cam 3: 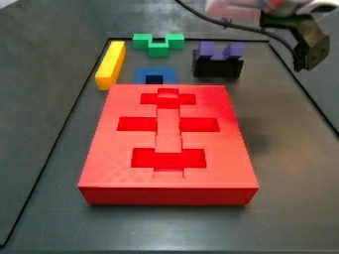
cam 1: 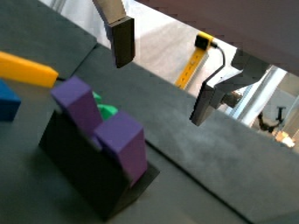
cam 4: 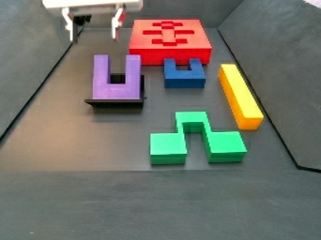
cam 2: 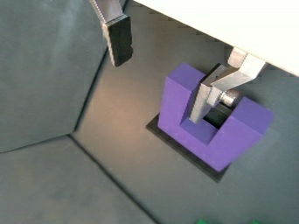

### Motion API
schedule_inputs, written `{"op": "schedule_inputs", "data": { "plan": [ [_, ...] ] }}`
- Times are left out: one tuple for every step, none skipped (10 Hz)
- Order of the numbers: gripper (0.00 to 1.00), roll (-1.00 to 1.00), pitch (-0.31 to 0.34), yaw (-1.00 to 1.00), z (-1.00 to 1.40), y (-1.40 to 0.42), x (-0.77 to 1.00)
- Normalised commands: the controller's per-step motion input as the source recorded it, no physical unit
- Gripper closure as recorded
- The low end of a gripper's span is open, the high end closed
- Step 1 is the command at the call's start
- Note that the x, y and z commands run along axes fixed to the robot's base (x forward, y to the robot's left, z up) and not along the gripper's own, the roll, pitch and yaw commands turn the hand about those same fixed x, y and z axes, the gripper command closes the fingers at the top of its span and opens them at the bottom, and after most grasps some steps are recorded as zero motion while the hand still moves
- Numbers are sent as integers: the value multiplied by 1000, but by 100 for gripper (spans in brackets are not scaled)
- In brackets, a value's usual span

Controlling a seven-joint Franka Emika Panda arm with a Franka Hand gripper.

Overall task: Pick up the purple object. Move up. Place the purple object on the fixture. Regrasp the purple object. Move to above the board. Insert the purple object.
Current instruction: Regrasp the purple object.

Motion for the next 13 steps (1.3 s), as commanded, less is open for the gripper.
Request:
{"op": "schedule_inputs", "data": {
  "plan": [
    [0, 0, -260, 0, -474, 63, 226],
    [0, 0, -237, 0, -229, 69, 100],
    [0, 0, -229, 0, -126, 0, 0],
    [0, 0, -160, 0, -157, 9, 0],
    [0, 0, -166, 0, -280, 37, 0],
    [0, -17, -71, 0, -423, 0, 0],
    [0, -89, -34, 0, -211, 0, 0],
    [0, -46, -51, 0, -260, 0, 0],
    [0, -3, -40, 0, -260, 0, 0],
    [0, 0, -11, 0, -374, 0, 0],
    [0, 0, 0, 0, -283, 14, 0],
    [0, 0, 0, 0, 0, 0, 0],
    [100, 0, 0, 0, 0, 0, 0]
  ]
}}
